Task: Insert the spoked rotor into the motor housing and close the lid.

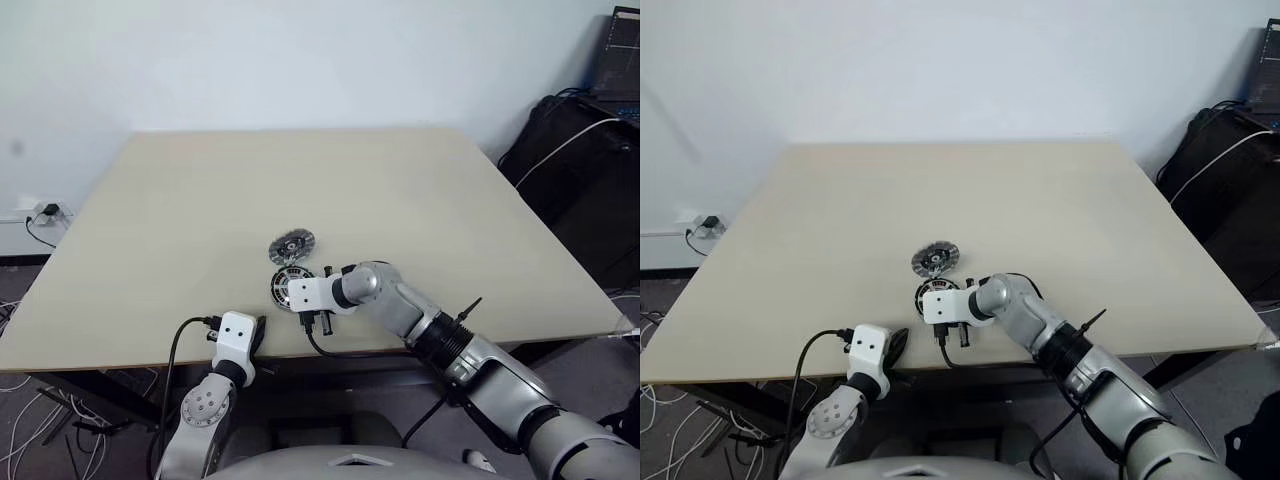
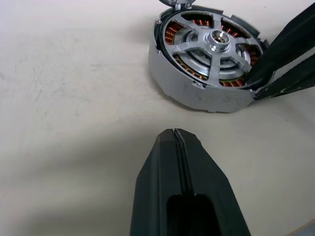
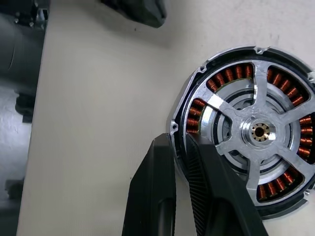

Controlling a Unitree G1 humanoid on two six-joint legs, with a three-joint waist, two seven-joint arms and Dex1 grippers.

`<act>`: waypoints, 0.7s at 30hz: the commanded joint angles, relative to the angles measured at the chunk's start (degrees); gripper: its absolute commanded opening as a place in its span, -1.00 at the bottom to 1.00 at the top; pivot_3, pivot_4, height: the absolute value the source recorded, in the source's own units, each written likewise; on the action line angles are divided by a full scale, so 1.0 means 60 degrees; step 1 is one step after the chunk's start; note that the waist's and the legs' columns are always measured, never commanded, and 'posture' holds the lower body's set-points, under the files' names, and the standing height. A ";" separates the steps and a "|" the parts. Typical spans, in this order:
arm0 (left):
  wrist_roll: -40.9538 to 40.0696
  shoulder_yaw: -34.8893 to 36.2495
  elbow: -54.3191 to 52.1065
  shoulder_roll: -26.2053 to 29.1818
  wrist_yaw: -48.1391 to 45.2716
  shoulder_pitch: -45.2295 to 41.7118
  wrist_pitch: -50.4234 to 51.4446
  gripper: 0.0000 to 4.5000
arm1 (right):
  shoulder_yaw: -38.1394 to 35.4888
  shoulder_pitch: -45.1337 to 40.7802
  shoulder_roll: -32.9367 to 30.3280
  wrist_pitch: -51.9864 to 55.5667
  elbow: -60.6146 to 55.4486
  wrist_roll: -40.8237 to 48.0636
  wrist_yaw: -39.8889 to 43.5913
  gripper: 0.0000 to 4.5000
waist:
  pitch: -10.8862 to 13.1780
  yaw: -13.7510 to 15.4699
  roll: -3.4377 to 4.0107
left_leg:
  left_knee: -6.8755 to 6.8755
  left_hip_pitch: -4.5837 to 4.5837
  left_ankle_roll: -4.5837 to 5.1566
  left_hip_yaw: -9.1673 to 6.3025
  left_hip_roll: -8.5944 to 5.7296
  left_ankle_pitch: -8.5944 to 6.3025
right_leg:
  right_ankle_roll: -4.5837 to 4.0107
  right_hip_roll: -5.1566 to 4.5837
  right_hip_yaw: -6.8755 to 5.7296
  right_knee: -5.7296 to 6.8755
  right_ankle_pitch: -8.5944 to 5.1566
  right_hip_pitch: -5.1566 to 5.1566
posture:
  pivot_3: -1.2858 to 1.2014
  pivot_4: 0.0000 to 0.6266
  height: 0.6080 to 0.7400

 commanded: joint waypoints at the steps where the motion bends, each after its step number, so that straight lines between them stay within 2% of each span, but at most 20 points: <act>1: -0.0080 -0.0044 -0.0136 -0.0075 0.0041 -0.0116 -0.0222 -1.00 | -0.0690 0.0161 0.0047 0.0462 -0.0532 0.0116 -0.0432 -0.95 | 0.0001 -0.0002 0.0002 | 0.0000 -0.0001 0.0000 0.0001 -0.0001 0.0000 | 0.0000 -0.0001 0.0001 -0.0001 0.0000 -0.0001 | 0.03 -1.00 1.00; 12: -0.0081 -0.0100 -0.0044 -0.0166 0.0012 -0.0012 -0.0288 -1.00 | -0.2533 0.2091 0.0436 0.4320 -0.4016 0.1035 -0.1610 -0.95 | 0.0006 0.0124 0.0002 | -0.0001 -0.0046 0.0006 -0.0016 -0.0002 -0.0010 | -0.0012 -0.0004 -0.0009 -0.0012 -0.0008 -0.0036 | 0.03 -1.00 1.00; 21: -0.0099 -0.0201 0.0044 -0.0192 -0.0016 -0.0060 -0.0276 -1.00 | -0.3612 0.2876 0.1076 0.8069 -0.6902 0.2120 -0.2562 -0.95 | 0.0013 0.0109 0.0004 | 0.0000 -0.0056 0.0003 -0.0027 0.0000 -0.0011 | -0.0015 -0.0003 -0.0024 -0.0009 -0.0012 -0.0045 | 0.03 -1.00 1.00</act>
